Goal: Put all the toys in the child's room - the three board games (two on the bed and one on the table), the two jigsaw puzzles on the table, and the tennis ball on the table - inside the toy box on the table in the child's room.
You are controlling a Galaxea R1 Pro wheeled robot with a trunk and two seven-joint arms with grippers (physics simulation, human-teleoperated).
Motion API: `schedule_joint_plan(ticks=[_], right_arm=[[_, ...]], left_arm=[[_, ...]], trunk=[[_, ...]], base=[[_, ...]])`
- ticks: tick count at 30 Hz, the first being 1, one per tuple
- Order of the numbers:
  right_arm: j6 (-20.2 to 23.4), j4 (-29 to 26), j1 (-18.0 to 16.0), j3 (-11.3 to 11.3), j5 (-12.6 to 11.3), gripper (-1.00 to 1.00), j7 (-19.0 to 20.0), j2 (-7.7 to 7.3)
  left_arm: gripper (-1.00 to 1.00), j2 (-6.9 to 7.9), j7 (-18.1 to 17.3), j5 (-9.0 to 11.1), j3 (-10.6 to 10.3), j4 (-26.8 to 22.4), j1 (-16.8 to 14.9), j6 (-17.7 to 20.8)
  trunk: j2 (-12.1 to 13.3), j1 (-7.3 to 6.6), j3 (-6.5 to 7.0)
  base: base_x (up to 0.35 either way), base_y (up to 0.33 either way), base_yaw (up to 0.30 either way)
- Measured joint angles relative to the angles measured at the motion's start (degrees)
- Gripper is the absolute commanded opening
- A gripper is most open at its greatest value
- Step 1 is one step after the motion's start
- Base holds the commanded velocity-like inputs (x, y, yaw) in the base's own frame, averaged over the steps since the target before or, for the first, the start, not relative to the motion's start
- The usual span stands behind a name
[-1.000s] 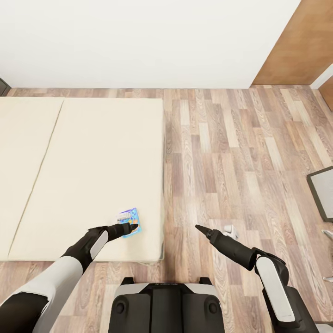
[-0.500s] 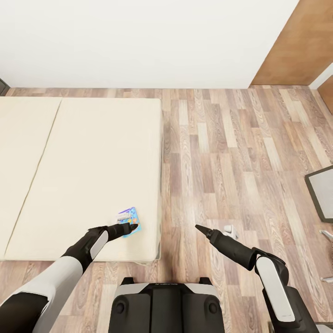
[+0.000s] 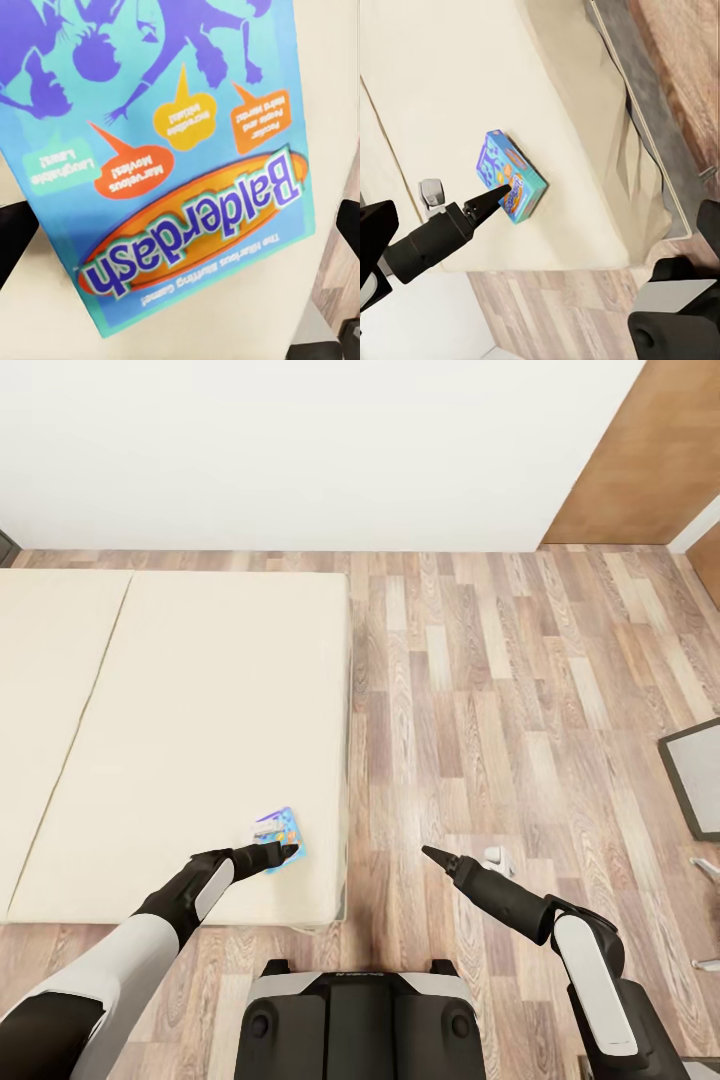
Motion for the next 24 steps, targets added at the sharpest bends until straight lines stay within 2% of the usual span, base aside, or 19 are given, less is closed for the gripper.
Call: schedule_joint_plan(ticks=[5,18,24], right_arm=[[0.0,0.0,0.0,0.0,0.0,1.0,0.0,0.06],[0.0,0.0,0.0,0.0,0.0,1.0,0.0,0.05],[0.0,0.0,0.0,0.0,0.0,1.0,0.0,0.07]], left_arm=[[1.0,0.0,0.0,0.0,0.0,0.0,0.0,0.0],[1.0,0.0,-0.1,0.0,0.0,0.0,0.0,0.0],[1.0,0.0,-0.1,0.0,0.0,0.0,0.0,0.0]], trunk=[[0.0,0.0,0.0],[0.0,0.0,0.0],[0.0,0.0,0.0]], base=[[0.0,-0.152,0.0],[0.0,-0.007,0.0],[0.0,-0.157,0.0]])
